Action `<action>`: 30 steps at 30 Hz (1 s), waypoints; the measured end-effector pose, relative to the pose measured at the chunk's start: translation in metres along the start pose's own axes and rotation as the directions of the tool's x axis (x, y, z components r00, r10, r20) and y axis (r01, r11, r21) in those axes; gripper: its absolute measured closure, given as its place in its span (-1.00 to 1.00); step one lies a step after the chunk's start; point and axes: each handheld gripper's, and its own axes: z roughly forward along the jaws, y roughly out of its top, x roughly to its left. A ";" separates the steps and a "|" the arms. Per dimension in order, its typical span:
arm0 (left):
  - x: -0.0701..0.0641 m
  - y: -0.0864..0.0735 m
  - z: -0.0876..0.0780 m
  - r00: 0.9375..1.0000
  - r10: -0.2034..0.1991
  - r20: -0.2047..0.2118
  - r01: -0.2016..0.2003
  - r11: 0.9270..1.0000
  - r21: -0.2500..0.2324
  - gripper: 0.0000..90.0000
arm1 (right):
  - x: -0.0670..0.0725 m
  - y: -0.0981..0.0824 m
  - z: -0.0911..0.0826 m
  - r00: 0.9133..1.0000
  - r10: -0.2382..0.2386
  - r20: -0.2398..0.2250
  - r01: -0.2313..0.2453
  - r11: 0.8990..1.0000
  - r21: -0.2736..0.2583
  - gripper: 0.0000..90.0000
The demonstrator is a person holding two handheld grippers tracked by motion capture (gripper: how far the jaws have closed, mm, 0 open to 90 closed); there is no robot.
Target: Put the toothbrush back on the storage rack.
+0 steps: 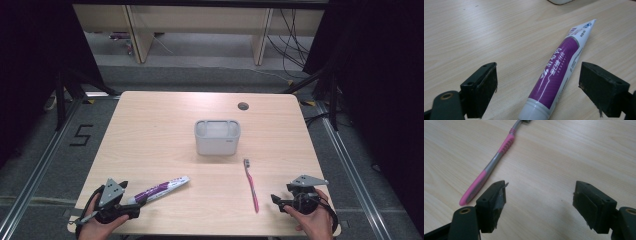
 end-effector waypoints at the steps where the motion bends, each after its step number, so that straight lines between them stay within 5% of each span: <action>1: 0.000 0.000 0.000 1.000 0.000 0.000 0.000 1.000 0.000 -0.67 | -0.001 0.000 0.001 1.000 -0.019 -0.005 0.019 1.000 -0.010 -0.36; 3: 0.000 0.000 0.000 1.000 -0.003 0.000 0.003 1.000 -0.003 -0.67 | -0.003 0.001 0.002 0.999 -0.049 -0.020 0.049 0.999 -0.017 -0.31; 4: -0.001 0.000 -0.001 1.000 -0.006 -0.008 0.006 1.000 0.007 -0.67 | 0.000 0.001 0.001 0.999 -0.014 -0.034 0.015 1.000 0.015 -0.29; 8: 0.000 0.000 0.000 1.000 -0.002 0.004 0.003 1.000 -0.008 -0.67 | 0.000 0.005 0.003 0.998 -0.025 -0.050 0.029 0.997 0.068 -0.29; 11: 0.000 0.000 0.000 1.000 -0.002 0.004 0.002 1.000 -0.005 -0.67 | -0.003 0.007 0.006 0.995 -0.064 -0.080 0.068 0.996 0.054 -0.29; 15: -0.001 0.000 0.000 1.000 -0.007 -0.004 0.007 1.000 0.006 -0.67 | 0.005 0.010 0.001 0.998 -0.055 0.003 0.055 0.997 0.052 -0.32; 17: -0.001 0.000 0.000 1.000 -0.001 0.000 0.001 1.000 0.003 -0.67 | 0.004 0.015 0.003 0.995 -0.100 0.004 0.100 0.995 0.023 -0.34; 20: 0.000 0.000 0.001 1.000 0.006 0.007 -0.006 1.000 -0.001 -0.67 | 0.005 0.021 0.005 0.995 -0.101 0.004 0.101 0.995 0.021 -0.37; 22: 0.000 0.000 0.001 1.000 0.005 0.006 -0.005 1.000 0.001 -0.67 | 0.009 0.023 0.005 0.998 -0.059 -0.008 0.059 0.997 0.039 -0.38; 25: 0.000 0.000 0.001 1.000 0.007 0.007 -0.007 1.000 0.001 -0.67 | 0.008 0.030 0.007 0.994 -0.107 -0.013 0.107 0.994 0.017 -0.38; 30: 0.000 0.000 0.001 1.000 0.007 0.005 -0.007 1.000 0.001 -0.67 | 0.015 0.046 0.010 0.993 -0.113 -0.017 0.114 0.993 0.044 -0.37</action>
